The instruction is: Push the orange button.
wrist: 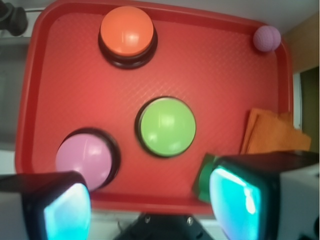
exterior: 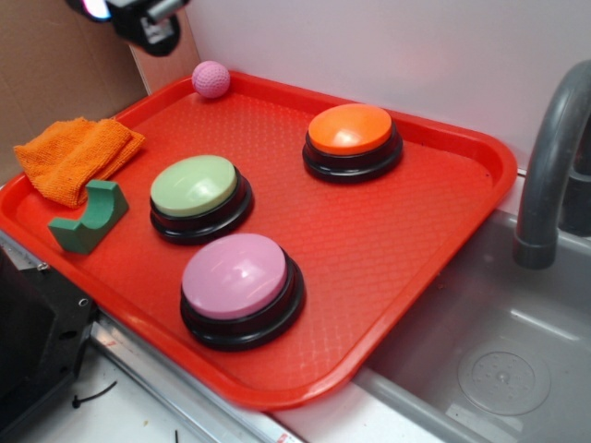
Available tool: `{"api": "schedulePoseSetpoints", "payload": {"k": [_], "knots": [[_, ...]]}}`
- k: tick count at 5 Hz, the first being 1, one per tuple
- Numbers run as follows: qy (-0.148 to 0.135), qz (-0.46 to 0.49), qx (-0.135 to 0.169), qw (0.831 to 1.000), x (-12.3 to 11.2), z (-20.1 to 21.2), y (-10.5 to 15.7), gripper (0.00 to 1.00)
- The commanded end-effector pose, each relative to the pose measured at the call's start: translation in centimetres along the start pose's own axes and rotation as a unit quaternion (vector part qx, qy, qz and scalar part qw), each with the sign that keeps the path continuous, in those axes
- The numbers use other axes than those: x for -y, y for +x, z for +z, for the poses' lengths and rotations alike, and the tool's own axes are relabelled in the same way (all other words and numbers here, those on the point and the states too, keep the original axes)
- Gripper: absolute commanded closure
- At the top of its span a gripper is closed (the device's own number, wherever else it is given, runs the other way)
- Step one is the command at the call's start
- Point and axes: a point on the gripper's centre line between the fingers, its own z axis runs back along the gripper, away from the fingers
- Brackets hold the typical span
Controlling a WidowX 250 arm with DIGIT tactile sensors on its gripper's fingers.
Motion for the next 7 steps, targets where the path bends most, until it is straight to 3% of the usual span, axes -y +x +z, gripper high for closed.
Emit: {"api": "schedulePoseSetpoints", "payload": {"k": [1,2,3,4,5,6,7], "knots": [[-0.002,0.003,0.023,1.000,-0.1,1.1,0.8,0.00],[-0.002,0.003,0.023,1.000,-0.1,1.1,0.8,0.00],[-0.005,-0.019,0.048,0.999,0.3,-1.7,5.1,0.00],[0.045,0.013,0.075,0.996,0.6,-3.5,8.7,0.00],[0.062,0.061,0.105,0.991,-0.1,-5.3,10.1,0.00],[0.033,0.129,0.122,0.983,-0.7,-7.6,10.9,0.00],[-0.020,0.160,0.106,0.981,-0.2,-9.4,12.3,0.00]]}}
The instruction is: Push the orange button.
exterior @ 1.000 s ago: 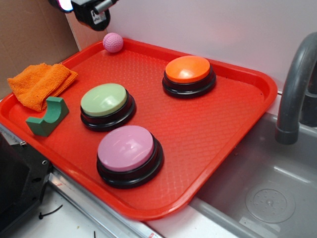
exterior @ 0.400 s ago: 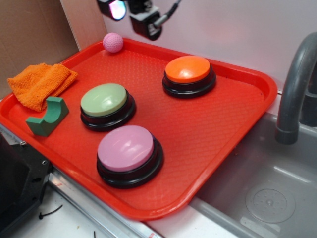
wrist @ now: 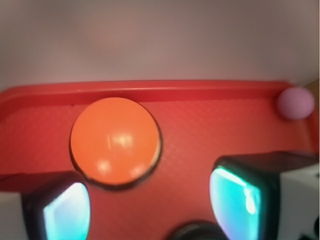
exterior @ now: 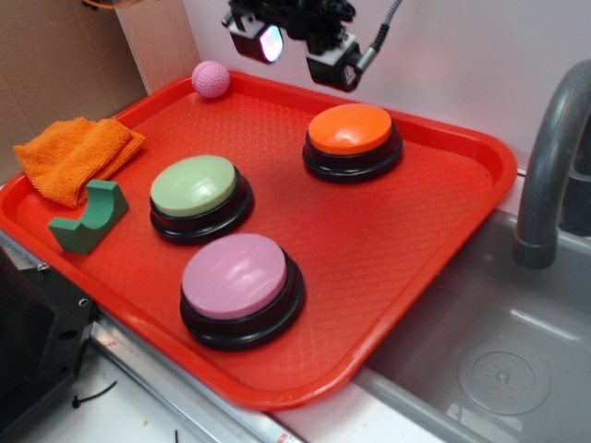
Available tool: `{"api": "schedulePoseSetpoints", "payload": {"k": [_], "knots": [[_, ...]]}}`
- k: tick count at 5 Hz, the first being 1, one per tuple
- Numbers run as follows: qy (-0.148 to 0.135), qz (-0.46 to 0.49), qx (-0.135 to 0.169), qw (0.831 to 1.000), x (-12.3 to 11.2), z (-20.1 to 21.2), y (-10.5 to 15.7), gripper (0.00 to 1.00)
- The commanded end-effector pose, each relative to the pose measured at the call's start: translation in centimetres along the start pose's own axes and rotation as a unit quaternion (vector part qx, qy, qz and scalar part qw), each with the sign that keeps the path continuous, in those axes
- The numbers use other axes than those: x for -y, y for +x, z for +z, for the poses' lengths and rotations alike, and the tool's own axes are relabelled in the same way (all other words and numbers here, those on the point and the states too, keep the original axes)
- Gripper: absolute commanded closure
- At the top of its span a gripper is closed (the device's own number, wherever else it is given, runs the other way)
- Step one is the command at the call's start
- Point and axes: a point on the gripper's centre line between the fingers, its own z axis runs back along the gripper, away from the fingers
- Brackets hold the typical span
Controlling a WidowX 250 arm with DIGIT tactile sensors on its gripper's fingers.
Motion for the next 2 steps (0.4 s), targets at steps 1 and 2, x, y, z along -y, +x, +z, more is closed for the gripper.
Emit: {"api": "schedulePoseSetpoints", "payload": {"k": [1,2], "knots": [[-0.071,0.031,-0.011,0.997,0.8,-2.4,2.0,0.00],[-0.095,-0.012,-0.027,0.995,2.3,-4.5,2.5,0.00]]}}
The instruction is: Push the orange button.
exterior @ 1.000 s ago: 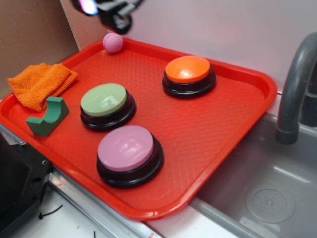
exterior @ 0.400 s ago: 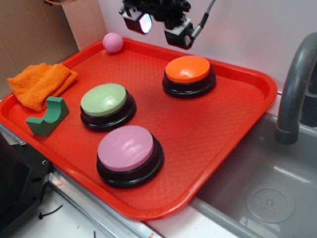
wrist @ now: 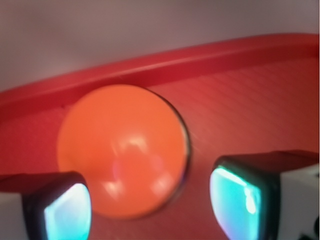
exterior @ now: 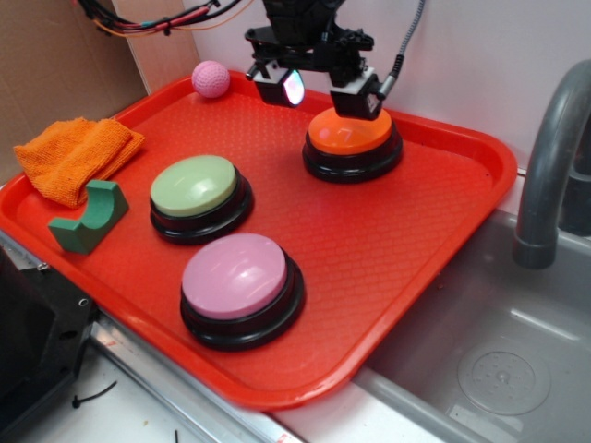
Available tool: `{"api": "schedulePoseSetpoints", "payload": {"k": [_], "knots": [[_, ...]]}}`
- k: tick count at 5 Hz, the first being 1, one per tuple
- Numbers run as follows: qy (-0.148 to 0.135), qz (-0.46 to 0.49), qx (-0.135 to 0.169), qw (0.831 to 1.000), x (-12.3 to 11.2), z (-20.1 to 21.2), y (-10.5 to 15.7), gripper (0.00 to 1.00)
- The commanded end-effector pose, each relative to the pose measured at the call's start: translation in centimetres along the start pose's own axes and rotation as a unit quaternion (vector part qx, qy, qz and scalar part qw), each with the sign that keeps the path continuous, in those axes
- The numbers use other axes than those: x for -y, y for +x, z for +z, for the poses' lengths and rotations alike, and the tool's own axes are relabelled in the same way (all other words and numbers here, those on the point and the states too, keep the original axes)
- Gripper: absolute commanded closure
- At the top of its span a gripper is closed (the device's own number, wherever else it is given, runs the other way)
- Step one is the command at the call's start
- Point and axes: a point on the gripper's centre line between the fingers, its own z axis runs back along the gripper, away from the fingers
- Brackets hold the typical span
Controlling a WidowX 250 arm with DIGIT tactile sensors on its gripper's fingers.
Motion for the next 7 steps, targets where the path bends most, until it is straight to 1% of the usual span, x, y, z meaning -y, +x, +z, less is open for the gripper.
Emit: {"api": "schedulePoseSetpoints", "payload": {"k": [1,2,3,4,5,6,7], "knots": [[-0.016,-0.068,-0.003,0.998,1.8,-1.3,2.1,0.00],[-0.008,-0.081,-0.015,0.997,1.8,-1.8,1.7,0.00],[0.000,-0.085,-0.007,0.996,1.8,-0.8,1.5,0.00],[0.005,-0.085,0.014,0.996,2.0,1.3,1.2,0.00],[0.003,-0.085,0.037,0.996,2.1,3.3,0.8,0.00],[-0.008,-0.090,0.053,0.995,2.1,4.7,0.6,0.00],[-0.007,-0.092,0.054,0.994,2.2,5.5,0.4,0.00]]}}
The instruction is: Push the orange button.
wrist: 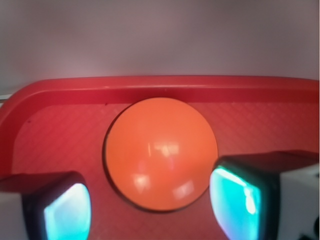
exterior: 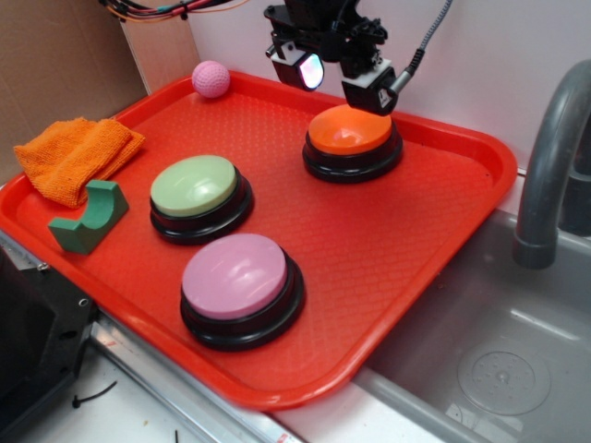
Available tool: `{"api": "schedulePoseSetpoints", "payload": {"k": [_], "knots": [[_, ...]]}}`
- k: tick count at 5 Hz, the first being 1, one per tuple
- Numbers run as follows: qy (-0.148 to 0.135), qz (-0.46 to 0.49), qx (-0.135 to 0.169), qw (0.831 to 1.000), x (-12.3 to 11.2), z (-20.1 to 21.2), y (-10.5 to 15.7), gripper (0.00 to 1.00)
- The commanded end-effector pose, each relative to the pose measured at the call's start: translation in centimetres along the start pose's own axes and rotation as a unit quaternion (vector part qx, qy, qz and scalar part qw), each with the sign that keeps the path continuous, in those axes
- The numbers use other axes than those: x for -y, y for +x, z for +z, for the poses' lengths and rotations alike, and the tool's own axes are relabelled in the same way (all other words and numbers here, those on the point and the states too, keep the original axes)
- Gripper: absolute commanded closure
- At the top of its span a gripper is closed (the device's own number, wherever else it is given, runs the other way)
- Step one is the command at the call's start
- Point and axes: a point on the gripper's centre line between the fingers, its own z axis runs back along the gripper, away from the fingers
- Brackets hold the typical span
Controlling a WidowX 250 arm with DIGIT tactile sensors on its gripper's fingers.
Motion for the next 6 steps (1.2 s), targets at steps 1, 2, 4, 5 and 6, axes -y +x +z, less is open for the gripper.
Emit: {"api": "schedulePoseSetpoints", "payload": {"k": [1,2,4,5,6], "knots": [[0.002,-0.007,0.049,0.999,0.1,4.3,0.6,0.00],[0.000,-0.015,0.036,0.999,0.0,5.0,0.3,0.00],[0.000,-0.027,0.006,1.000,-0.3,6.4,-0.3,0.00],[-0.039,-0.026,-0.042,0.998,-0.4,7.3,-0.8,0.00],[-0.034,0.000,-0.108,0.994,-0.2,9.0,-1.6,0.00]]}}
